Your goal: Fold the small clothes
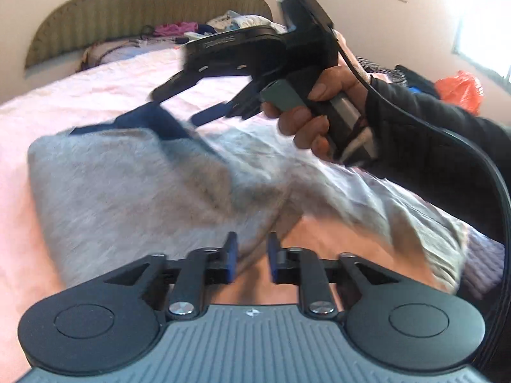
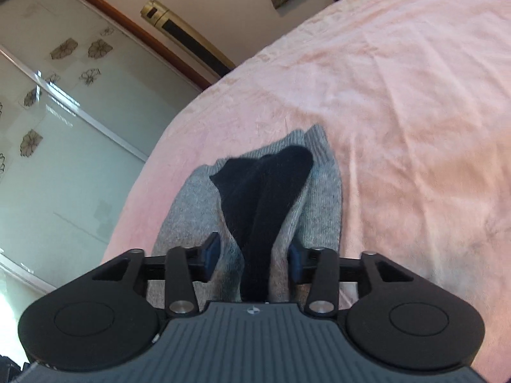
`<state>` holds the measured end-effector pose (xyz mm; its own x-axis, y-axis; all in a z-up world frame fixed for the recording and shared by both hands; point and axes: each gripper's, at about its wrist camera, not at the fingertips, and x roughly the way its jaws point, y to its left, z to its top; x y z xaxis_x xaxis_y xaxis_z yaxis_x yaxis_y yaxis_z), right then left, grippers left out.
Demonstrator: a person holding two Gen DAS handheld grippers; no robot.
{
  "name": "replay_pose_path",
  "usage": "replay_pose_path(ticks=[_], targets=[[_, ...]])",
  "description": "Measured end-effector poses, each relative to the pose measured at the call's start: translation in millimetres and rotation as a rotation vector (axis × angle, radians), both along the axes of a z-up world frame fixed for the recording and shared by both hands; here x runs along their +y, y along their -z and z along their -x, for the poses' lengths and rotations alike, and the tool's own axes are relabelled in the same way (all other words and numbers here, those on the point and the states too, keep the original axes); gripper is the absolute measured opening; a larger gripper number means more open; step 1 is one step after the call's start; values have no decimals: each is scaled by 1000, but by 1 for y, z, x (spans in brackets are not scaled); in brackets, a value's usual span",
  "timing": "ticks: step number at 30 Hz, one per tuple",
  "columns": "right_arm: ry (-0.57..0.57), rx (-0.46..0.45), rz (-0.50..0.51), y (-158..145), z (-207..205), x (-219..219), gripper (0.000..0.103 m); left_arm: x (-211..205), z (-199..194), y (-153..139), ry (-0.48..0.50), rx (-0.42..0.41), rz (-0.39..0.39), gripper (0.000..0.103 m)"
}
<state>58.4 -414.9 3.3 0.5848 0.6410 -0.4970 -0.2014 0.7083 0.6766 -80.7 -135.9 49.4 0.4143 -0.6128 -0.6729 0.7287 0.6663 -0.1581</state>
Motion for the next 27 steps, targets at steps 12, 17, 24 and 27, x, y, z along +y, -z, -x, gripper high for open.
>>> replay_pose_path(ticks=[12,17,24,27], targets=[[40,132,-86,29,-57,-11,79,149,-147,43,-632,471,573,99],[26,134,-132,34,-70,-3,79,115,-180,54,-565,523,611,98],[23,125,-22,27,-64,10,26,97,-183,46,-567,474,452,30],[12,81,-52,13,-59,19,25,109,-175,29,-551,423,450,28]])
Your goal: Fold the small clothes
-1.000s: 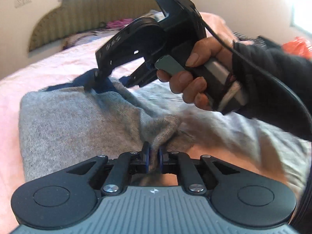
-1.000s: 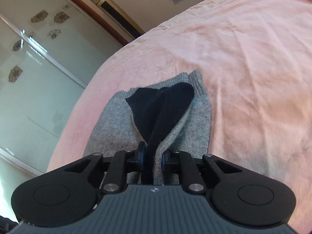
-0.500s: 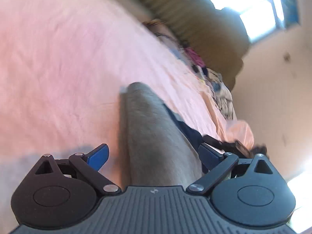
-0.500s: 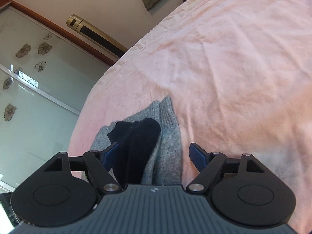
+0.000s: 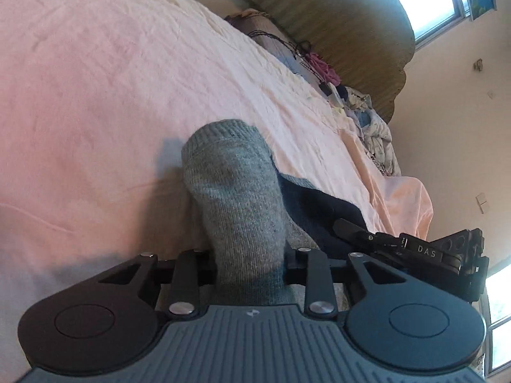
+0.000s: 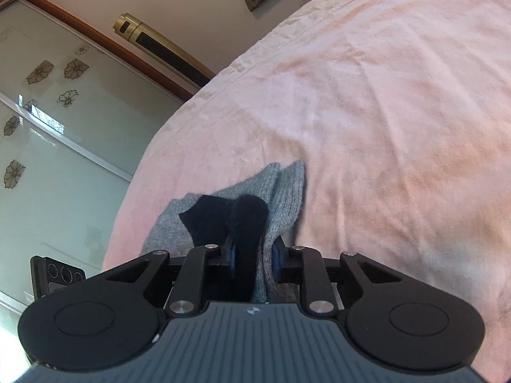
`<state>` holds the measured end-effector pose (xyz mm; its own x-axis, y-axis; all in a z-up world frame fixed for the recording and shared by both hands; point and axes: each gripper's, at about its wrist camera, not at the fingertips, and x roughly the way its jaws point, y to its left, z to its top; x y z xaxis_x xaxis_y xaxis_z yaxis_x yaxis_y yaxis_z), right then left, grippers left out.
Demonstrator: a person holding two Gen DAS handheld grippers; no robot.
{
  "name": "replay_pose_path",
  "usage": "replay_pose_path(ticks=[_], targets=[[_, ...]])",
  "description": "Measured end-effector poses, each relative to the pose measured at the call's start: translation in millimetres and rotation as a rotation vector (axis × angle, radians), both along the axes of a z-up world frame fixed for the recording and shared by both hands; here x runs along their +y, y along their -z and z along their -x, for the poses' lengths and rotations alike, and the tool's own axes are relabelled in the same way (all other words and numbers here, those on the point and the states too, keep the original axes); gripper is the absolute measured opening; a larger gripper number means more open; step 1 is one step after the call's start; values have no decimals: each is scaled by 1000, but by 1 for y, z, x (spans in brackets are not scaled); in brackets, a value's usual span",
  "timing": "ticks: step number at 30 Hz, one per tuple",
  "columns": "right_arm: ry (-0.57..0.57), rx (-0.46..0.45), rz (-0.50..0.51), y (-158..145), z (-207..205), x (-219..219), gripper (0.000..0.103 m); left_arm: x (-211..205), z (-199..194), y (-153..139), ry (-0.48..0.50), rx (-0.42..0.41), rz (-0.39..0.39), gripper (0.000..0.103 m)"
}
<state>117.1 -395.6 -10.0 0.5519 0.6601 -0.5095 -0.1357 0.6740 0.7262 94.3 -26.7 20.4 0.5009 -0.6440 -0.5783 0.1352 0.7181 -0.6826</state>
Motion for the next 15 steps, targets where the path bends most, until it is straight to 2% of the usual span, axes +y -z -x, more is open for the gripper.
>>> replay_pose_path(ticks=[5,8,10,11,13,14,15], targets=[[-53,-83,-58,-29,-24,32,24,39,-23,-32,-75,-84,-68,29],[-64,-83,-105,-29,-50,50,25,57,-59,-33,-72,-40,-149,35],[-24,-25,-79,-15,-68,60,40,70,-66,-21,-108,33,-221,35],[0,20,-51,-6,-72,63,55,80,-58,-17,-116,63,-207,36],[7,78,-23,4,-64,63,58,95,-30,-10,-81,64,-98,58],[-15,71,-42,6,-54,59,58,99,-14,-6,-72,71,-59,74],[-36,62,-49,7,-42,55,59,101,3,-1,-64,76,-21,80]])
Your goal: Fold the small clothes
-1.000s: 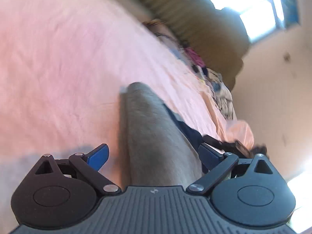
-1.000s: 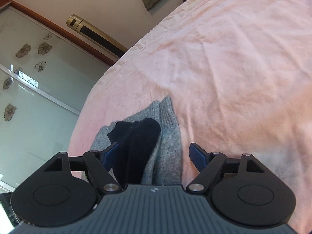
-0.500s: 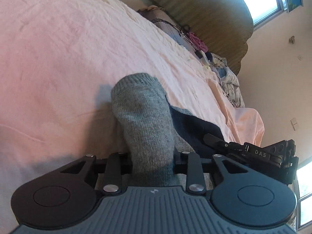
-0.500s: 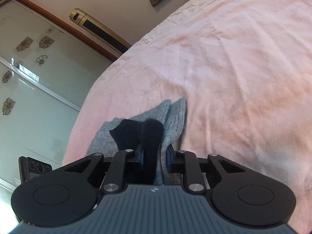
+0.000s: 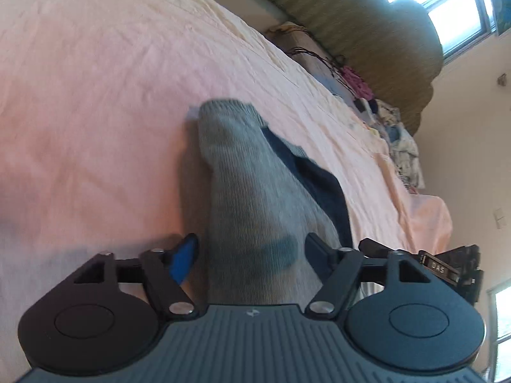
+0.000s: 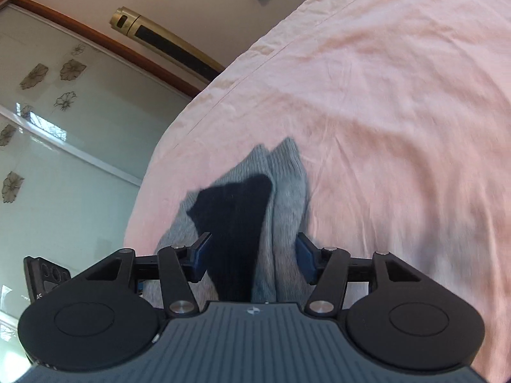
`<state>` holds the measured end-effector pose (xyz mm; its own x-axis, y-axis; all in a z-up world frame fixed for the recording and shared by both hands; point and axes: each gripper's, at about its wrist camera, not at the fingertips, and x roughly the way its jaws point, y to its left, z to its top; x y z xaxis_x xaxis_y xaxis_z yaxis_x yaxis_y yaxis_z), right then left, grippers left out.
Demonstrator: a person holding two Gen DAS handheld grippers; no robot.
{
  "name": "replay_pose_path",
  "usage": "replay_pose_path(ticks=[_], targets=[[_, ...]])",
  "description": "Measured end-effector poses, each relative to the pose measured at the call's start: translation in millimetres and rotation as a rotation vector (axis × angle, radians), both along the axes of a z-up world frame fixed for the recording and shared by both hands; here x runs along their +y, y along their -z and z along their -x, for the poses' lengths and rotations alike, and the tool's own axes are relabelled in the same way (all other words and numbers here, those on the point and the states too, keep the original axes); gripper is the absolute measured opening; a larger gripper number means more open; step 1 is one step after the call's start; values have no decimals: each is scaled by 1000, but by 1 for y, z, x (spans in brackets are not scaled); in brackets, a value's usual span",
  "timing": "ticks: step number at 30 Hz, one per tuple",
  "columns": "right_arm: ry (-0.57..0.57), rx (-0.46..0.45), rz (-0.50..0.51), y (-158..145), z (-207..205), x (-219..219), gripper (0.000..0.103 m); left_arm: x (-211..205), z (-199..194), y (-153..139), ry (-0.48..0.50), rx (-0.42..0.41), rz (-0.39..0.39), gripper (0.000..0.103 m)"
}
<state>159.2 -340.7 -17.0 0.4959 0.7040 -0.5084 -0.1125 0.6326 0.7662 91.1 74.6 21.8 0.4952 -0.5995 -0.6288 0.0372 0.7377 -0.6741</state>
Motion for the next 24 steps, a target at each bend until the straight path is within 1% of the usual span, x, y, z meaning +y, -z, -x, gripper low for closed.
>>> replay_pose_path(ticks=[3,4,6,7,8,9,10,11,12,14,16,17,18,19,20,21,22,23,24], targets=[[-36,11,-10,5,37,-18,59,-5,43,19,36,46,93,80],[-43,26,-15,8,48,-23,59,-10,55,21,39,32,116,80],[-67,55,-10,13,67,-24,58,-21,69,23,55,14,116,79],[-88,58,-1,14,75,-21,57,-27,72,22,62,-8,92,79],[-103,52,-2,14,81,-17,54,-30,72,20,63,-18,68,70],[-119,57,1,15,84,-13,38,-34,68,20,64,-2,39,36],[-133,61,24,15,87,-6,28,-35,63,21,65,26,11,20],[-142,49,55,13,89,-2,24,-30,61,21,60,41,13,17],[-150,26,75,10,92,2,22,-25,63,17,53,37,12,15],[-179,-23,91,-2,102,5,21,-21,72,7,64,0,-62,14],[-207,-55,142,-10,113,7,21,-20,79,5,68,-13,-144,14],[-209,-43,173,-7,117,7,21,-20,81,7,77,-18,-166,14],[-210,-18,201,0,119,8,21,-21,83,7,81,-27,-184,17],[-200,-12,194,6,121,5,20,-22,85,2,81,-39,-206,17],[-185,-9,164,6,122,0,23,-25,89,-7,85,-71,-239,17],[-168,-2,140,3,121,-5,33,-28,93,-18,94,-116,-277,19],[-137,-17,130,-4,121,-10,37,-34,96,-30,99,-173,-322,20],[-105,-52,109,-14,120,-16,45,-38,102,-40,100,-233,-360,30],[-76,-86,86,-24,115,-22,53,-44,105,-47,96,-287,-385,53]])
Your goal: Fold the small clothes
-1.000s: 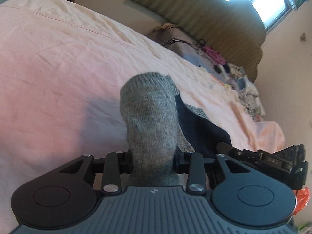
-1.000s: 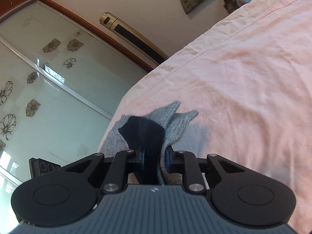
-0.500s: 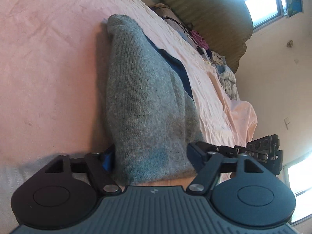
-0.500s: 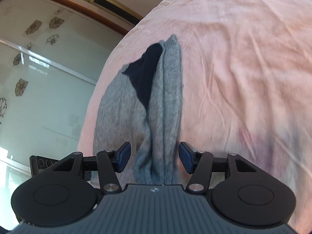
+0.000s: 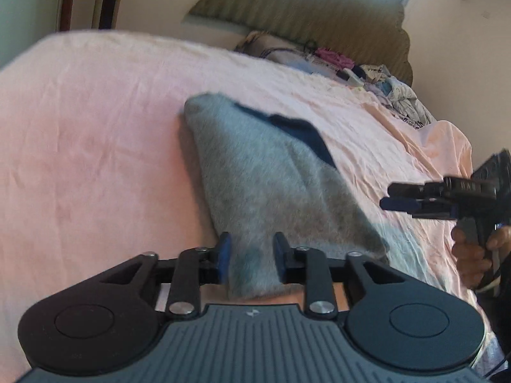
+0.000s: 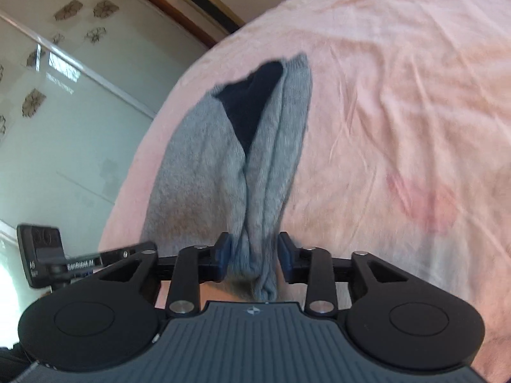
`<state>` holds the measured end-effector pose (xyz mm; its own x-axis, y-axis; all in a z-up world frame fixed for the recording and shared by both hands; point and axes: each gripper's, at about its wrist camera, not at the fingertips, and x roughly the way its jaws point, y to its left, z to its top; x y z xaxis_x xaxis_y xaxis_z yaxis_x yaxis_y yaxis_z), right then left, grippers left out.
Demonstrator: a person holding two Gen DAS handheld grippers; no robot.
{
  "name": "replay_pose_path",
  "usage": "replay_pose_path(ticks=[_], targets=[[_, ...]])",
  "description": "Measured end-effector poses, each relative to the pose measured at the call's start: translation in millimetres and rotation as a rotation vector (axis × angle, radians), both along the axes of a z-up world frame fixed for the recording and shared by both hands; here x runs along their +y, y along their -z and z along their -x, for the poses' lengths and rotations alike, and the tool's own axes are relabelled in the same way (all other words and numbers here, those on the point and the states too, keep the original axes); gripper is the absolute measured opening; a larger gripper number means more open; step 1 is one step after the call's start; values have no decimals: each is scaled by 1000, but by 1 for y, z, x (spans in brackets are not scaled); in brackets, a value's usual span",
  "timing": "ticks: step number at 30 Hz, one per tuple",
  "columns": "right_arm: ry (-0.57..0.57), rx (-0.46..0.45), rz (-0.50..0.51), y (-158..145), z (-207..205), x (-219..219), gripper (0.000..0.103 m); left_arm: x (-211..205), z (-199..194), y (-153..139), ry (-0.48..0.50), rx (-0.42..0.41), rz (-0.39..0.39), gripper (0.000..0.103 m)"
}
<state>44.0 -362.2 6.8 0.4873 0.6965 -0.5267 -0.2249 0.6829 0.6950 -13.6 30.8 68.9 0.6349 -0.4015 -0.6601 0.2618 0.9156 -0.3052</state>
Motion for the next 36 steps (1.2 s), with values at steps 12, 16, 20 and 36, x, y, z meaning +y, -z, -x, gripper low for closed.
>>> replay_pose_path(ticks=[12,16,20,36], targets=[[20,114,61,11,-126,61,17,-75,-20,43,74,-130,-236,95],[-3,18,130,5,-115,62,8,-48,-25,60,32,-65,-186,98],[-2,19,144,17,-111,57,6,-47,-27,50,19,-26,-177,96],[-20,-76,256,9,-133,109,12,-91,-56,45,147,-182,-206,96]])
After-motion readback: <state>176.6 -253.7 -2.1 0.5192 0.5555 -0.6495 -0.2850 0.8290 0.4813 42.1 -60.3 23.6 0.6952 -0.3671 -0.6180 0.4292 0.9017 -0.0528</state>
